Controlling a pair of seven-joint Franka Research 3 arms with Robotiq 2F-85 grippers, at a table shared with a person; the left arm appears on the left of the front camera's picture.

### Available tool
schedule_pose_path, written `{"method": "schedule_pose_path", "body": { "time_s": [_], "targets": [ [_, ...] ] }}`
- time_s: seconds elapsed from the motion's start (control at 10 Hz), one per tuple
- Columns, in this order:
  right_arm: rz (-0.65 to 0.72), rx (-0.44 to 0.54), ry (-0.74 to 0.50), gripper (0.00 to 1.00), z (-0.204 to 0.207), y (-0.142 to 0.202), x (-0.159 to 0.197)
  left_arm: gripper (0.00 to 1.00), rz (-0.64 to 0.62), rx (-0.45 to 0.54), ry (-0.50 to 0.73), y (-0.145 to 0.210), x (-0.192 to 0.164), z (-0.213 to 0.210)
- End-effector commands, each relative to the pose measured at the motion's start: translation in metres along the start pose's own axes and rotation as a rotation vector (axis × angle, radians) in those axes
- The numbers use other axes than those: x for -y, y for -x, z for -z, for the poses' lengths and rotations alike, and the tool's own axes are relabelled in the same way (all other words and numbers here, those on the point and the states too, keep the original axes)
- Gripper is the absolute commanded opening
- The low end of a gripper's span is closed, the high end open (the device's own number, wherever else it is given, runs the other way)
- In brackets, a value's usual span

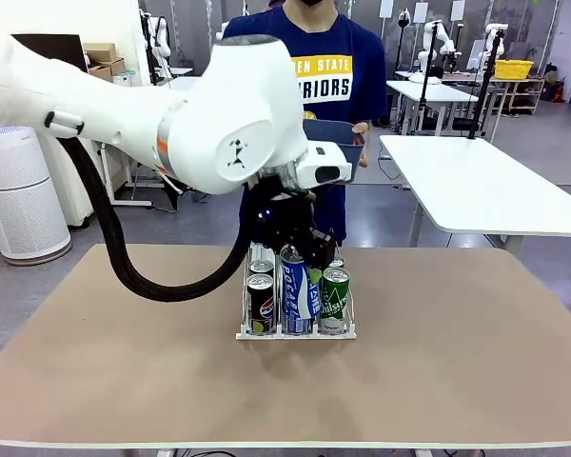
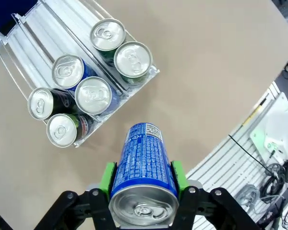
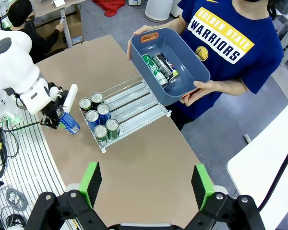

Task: Fill the beverage cans into the dispenser.
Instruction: Place the picked Ionic drink in the line of the Automatic Can Dispenser with the same cans.

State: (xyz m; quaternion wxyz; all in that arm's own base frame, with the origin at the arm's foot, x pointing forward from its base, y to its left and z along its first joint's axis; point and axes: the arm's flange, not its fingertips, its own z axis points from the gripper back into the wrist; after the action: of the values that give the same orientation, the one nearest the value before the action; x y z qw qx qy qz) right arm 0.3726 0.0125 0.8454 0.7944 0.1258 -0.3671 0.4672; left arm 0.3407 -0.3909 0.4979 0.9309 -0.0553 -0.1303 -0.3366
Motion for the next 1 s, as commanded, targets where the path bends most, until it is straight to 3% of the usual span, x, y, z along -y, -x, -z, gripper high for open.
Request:
{"method": "schedule_pose_path", "body": {
  "time_s": [0.0, 0.9],
  "targets": [
    [0.001, 0.004, 0.0, 1.0, -0.001, 0.0, 0.0, 0.58, -0.021, 0.014, -0.07, -0.012, 0.002, 0.019],
    [0.001, 0.004, 0.0, 1.0, -0.001, 0.0, 0.0, 0.58, -0.081, 0.037, -0.142, -0.028, -0.028, 0.065]
  ]
}}
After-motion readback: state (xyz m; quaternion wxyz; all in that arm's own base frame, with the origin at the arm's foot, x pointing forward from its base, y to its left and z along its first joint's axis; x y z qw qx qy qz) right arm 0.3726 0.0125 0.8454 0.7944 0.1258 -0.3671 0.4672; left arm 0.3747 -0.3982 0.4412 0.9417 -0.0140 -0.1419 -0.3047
